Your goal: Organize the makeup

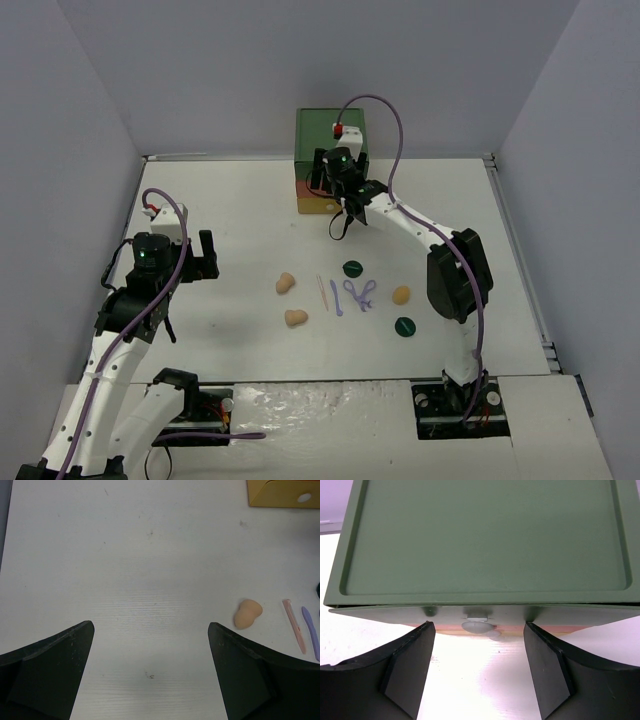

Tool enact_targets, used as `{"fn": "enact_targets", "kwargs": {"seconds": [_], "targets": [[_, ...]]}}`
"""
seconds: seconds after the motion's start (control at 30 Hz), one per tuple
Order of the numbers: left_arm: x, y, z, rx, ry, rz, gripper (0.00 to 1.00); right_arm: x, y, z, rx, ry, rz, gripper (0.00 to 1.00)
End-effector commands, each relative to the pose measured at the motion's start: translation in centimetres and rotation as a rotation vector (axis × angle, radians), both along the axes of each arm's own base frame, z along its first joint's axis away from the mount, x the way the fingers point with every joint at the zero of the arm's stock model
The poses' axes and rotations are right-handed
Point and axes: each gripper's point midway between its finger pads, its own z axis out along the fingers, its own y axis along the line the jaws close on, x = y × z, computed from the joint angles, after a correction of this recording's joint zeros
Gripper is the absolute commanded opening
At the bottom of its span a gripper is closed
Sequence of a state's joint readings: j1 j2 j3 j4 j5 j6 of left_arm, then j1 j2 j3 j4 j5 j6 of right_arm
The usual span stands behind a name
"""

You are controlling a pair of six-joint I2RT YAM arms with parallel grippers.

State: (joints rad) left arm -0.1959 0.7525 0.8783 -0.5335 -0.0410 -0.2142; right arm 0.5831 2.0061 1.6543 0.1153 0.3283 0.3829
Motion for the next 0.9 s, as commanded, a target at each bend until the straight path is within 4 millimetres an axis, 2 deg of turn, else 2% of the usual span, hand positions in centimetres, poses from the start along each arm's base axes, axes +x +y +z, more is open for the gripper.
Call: {"fn": "enact_targets", "kwargs": {"seconds": [0.0,0.07,0.13,0.3,0.7,0.87], "targets": [[0.9,-0.3,2.8,-0.032,-0.087,0.003,0.97,0.2,-0.8,4.8,0.081,-0.110,-0.031,0.69],[0.9,-0.3,2.8,-0.032,-0.088,0.001,0.97,-0.5,-1.2,4.5,0.086,-0.100,-0.032,0.68],[1.0,-0.3,2.8,-0.032,-0.086,0.002,0.97,-1.1,-1.5,3.3,0.077,-0.075,-0.035,0.68],[1.0,-0.3,2.7,-0.031,-0.085,0.001,0.97,-1.7,-1.6,2.0,0.076,-0.070,-0.021,0.65],[1.1,-0.2,2.5,-0.028,-0.077,0.004,0.97,-0.7,-1.3,0.5,0.056,-0.145,-0.004,0.49],[1.1,-0.2,2.6,-0.028,-0.078,0.004,0.97,-0.2,-1.1,0.3,0.059,-0.160,-0.013,0.47]]}}
